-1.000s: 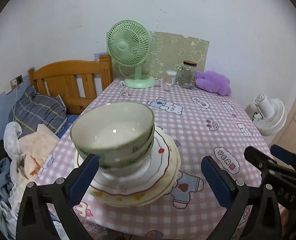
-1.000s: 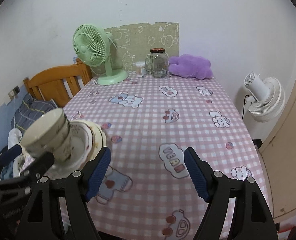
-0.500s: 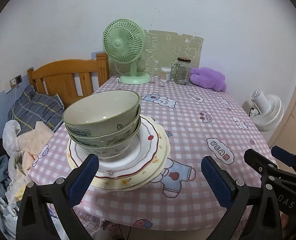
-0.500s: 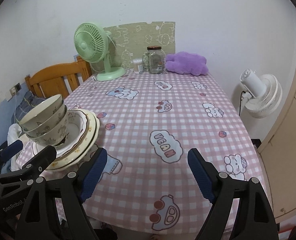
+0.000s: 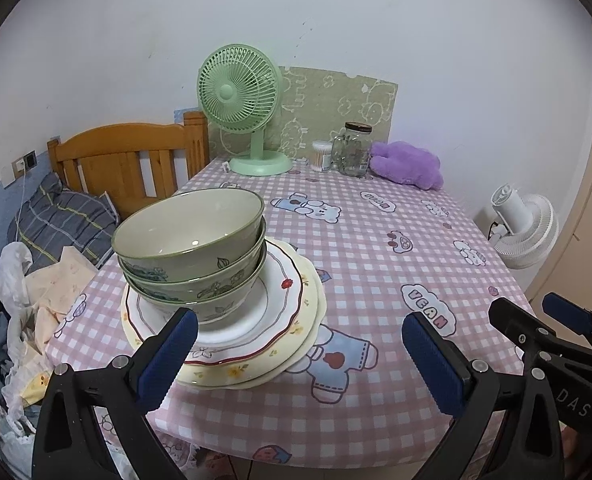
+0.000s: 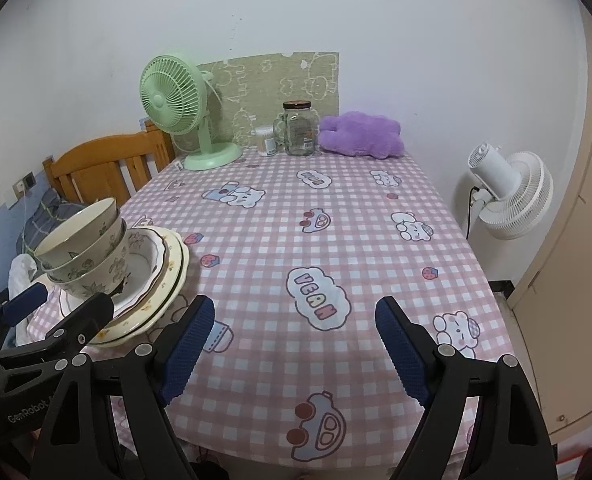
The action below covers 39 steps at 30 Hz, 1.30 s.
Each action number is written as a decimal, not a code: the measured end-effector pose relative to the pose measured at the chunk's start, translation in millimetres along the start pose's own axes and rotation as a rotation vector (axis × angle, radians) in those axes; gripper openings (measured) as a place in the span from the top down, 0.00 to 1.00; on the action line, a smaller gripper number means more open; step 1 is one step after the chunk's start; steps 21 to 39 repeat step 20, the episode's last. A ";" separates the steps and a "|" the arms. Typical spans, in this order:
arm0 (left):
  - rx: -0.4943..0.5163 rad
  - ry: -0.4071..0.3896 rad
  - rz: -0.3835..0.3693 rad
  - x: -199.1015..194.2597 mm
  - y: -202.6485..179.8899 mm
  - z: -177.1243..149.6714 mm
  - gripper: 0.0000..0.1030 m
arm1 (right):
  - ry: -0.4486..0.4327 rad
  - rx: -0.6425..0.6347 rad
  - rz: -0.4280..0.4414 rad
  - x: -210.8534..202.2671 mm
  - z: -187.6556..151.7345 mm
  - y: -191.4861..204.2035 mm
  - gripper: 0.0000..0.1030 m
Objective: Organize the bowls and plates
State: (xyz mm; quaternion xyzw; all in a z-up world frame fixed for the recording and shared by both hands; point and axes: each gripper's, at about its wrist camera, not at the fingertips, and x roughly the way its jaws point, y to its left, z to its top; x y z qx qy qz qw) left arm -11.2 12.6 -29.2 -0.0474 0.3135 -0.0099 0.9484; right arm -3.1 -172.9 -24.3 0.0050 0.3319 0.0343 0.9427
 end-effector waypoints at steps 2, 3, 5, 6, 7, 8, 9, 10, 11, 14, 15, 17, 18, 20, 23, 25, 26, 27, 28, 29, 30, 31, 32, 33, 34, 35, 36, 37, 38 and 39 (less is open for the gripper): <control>0.000 0.000 0.000 0.4 0.4 0.4 0.00 | -0.003 0.001 -0.003 -0.5 0.6 0.0 0.18; 0.000 0.001 0.001 0.5 0.5 0.2 0.00 | -0.003 0.001 -0.003 -0.4 0.5 0.2 0.18; 0.000 0.002 0.007 0.6 0.5 0.5 0.00 | -0.003 0.001 -0.002 -0.6 0.6 0.2 0.18; -0.001 0.004 0.011 1.2 0.9 0.4 0.00 | -0.003 0.000 -0.002 -0.5 0.7 0.3 0.18; -0.002 0.007 0.011 1.8 1.2 0.5 0.00 | -0.002 0.000 -0.002 -0.3 0.8 0.2 0.18; -0.003 0.007 0.010 1.9 1.7 0.5 0.00 | -0.003 0.001 -0.002 -0.5 0.7 0.1 0.17; -0.002 0.006 0.012 1.9 1.6 0.6 0.00 | -0.003 0.001 -0.002 -0.5 0.7 0.1 0.17; -0.001 0.005 0.014 2.1 1.6 0.8 0.00 | -0.003 0.001 -0.002 -0.6 0.7 0.1 0.17; 0.000 0.005 0.015 2.5 2.0 0.9 0.00 | -0.003 0.001 -0.002 -0.6 0.8 0.0 0.17; 0.001 0.006 0.016 2.4 1.6 -0.1 0.00 | -0.001 0.002 -0.003 -0.4 0.9 -0.4 0.17; 0.003 0.005 0.015 3.0 1.8 -0.2 0.00 | 0.000 0.003 -0.003 -0.2 0.7 0.0 0.17; 0.006 0.003 0.016 2.5 0.9 -1.6 0.00 | 0.001 0.008 -0.004 -0.1 0.2 0.1 0.17; 0.007 0.000 0.016 2.2 0.9 -1.7 0.00 | 0.002 0.009 -0.005 0.1 0.2 0.2 0.17; 0.011 -0.001 0.020 2.1 -0.5 -1.3 0.00 | 0.004 0.012 -0.006 0.8 -0.1 0.4 0.17; 0.011 -0.001 0.020 2.1 -0.5 -1.3 0.00 | 0.004 0.012 -0.006 0.8 -0.1 0.4 0.17; 0.011 -0.001 0.020 2.1 -0.5 -1.3 0.00 | 0.004 0.012 -0.006 0.8 -0.1 0.4 0.17; 0.011 -0.001 0.020 2.1 -0.5 -1.3 0.00 | 0.004 0.012 -0.006 0.8 -0.1 0.4 0.17; 0.011 -0.001 0.020 2.1 -0.5 -1.3 0.00 | 0.004 0.012 -0.006 0.8 -0.1 0.4 0.17; 0.011 -0.001 0.020 2.1 -0.5 -1.3 0.00 | 0.004 0.012 -0.006 0.8 -0.1 0.4 0.17; 0.011 -0.001 0.020 2.1 -0.5 -1.3 0.00 | 0.004 0.012 -0.006 0.8 -0.1 0.4 0.17; 0.011 -0.001 0.020 2.1 -0.5 -1.3 0.00 | 0.004 0.012 -0.006 0.8 -0.1 0.4 0.17; 0.011 -0.001 0.020 2.1 -0.5 -1.3 0.00 | 0.004 0.012 -0.006 0.8 -0.1 0.4 0.17; 0.011 -0.001 0.020 2.1 -0.5 -1.3 0.00 | 0.004 0.012 -0.006 0.8 -0.1 0.4 0.17; 0.011 -0.001 0.020 2.1 -0.5 -1.3 0.00 | 0.004 0.012 -0.006 0.8 -0.1 0.4 0.17; 0.011 -0.001 0.020 2.1 -0.5 -1.3 0.00 | 0.004 0.012 -0.006 0.8 -0.1 0.4 0.17; 0.011 -0.001 0.020 2.1 -0.5 -1.3 0.00 | 0.004 0.012 -0.006 0.8 -0.1 0.4 0.17; 0.011 -0.001 0.020 2.1 -0.5 -1.3 0.00 | 0.004 0.012 -0.006 0.8 -0.1 0.4 0.17; 0.011 -0.001 0.020 2.1 -0.5 -1.3 0.00 | 0.004 0.012 -0.006 0.8 -0.1 0.4 0.17; 0.011 -0.001 0.020 2.1 -0.5 -1.3 0.00 | 0.004 0.012 -0.006 0.8 -0.1 0.4 0.17; 0.011 -0.001 0.020 2.1 -0.5 -1.3 0.00 | 0.004 0.012 -0.006 0.8 -0.1 0.4 0.17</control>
